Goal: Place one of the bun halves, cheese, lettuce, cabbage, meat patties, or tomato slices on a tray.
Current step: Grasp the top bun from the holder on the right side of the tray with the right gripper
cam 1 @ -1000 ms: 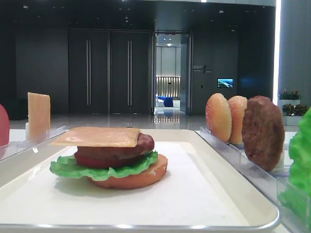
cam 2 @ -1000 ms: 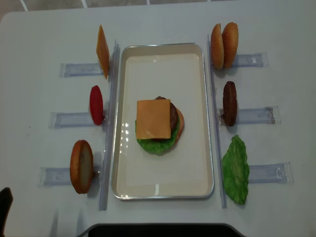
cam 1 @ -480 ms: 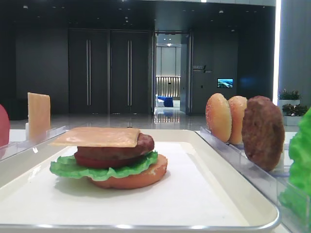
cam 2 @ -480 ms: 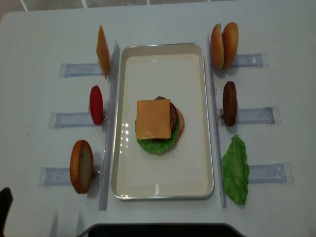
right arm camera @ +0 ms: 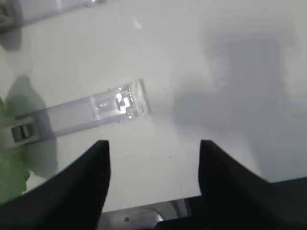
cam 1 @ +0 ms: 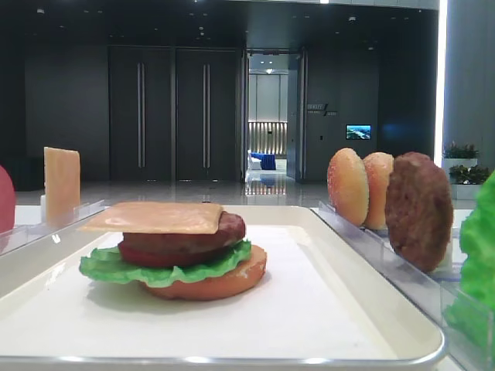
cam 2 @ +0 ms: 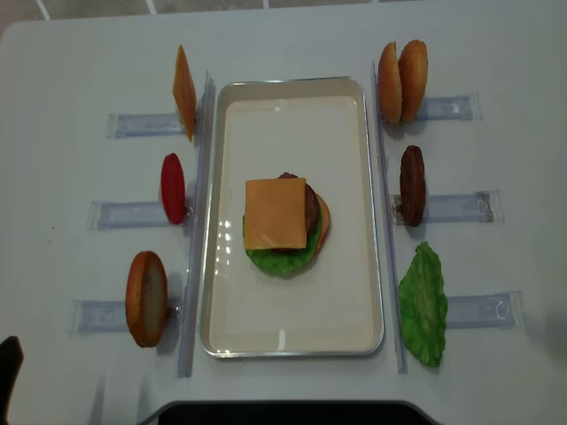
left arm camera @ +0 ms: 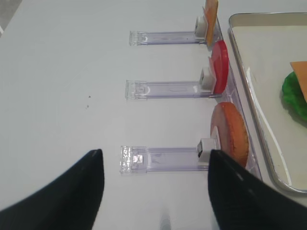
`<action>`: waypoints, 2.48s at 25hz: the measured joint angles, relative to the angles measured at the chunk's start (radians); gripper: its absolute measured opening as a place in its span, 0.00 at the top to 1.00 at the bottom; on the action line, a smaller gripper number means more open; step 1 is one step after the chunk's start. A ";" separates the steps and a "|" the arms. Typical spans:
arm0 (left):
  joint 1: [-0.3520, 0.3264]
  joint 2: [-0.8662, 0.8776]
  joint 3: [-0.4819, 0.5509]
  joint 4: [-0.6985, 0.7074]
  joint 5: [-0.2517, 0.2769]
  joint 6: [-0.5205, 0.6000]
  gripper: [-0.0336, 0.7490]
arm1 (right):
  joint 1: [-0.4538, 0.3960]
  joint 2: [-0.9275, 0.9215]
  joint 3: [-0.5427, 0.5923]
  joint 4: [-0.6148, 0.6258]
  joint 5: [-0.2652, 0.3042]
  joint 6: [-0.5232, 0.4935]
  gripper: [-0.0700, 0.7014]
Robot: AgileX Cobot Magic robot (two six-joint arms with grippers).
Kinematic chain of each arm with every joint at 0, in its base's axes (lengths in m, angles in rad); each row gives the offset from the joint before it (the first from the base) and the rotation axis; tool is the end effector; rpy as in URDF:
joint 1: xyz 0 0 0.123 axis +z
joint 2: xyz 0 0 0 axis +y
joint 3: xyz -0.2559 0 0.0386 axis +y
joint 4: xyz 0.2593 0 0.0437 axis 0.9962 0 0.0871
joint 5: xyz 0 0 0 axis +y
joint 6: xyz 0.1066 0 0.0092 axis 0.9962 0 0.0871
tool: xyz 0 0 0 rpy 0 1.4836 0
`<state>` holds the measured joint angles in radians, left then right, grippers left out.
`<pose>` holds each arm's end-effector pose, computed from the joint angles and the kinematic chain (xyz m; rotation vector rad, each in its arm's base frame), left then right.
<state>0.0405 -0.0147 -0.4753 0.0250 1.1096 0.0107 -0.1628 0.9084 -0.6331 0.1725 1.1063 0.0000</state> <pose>0.0438 0.0042 0.2640 -0.0331 2.1033 0.0610 0.1643 -0.0103 0.2185 0.3107 2.8296 0.2023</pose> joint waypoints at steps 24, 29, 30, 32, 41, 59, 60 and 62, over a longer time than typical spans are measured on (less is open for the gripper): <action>0.000 0.000 0.000 -0.001 0.000 0.000 0.30 | 0.175 0.955 -1.031 -0.122 0.094 -0.075 0.42; 0.000 0.000 0.000 -0.001 0.000 0.000 0.30 | 0.254 0.965 -1.053 -0.127 0.101 -0.021 0.42; 0.000 0.000 0.000 -0.001 0.000 0.000 0.30 | 0.272 0.965 -1.053 -0.128 0.102 -0.006 0.42; 0.000 0.000 0.000 -0.001 0.000 0.000 0.30 | 0.324 0.965 -1.053 -0.128 0.102 0.030 0.42; 0.000 0.000 0.000 -0.001 0.000 0.000 0.30 | 0.511 0.966 -1.053 -0.125 0.067 0.176 0.42; 0.000 0.000 0.000 -0.001 0.000 0.000 0.30 | 0.558 1.104 -1.150 -0.069 0.008 0.186 0.42; 0.000 0.000 0.000 -0.001 0.000 0.000 0.30 | 0.558 1.113 -1.150 -0.073 0.008 0.184 0.42; 0.000 0.000 0.000 -0.001 0.000 0.000 0.30 | 0.558 1.128 -1.150 -0.083 0.003 0.183 0.42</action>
<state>0.0405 -0.0147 -0.4753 0.0242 1.1096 0.0107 0.3953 2.0365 -1.7830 0.0890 1.1089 0.1830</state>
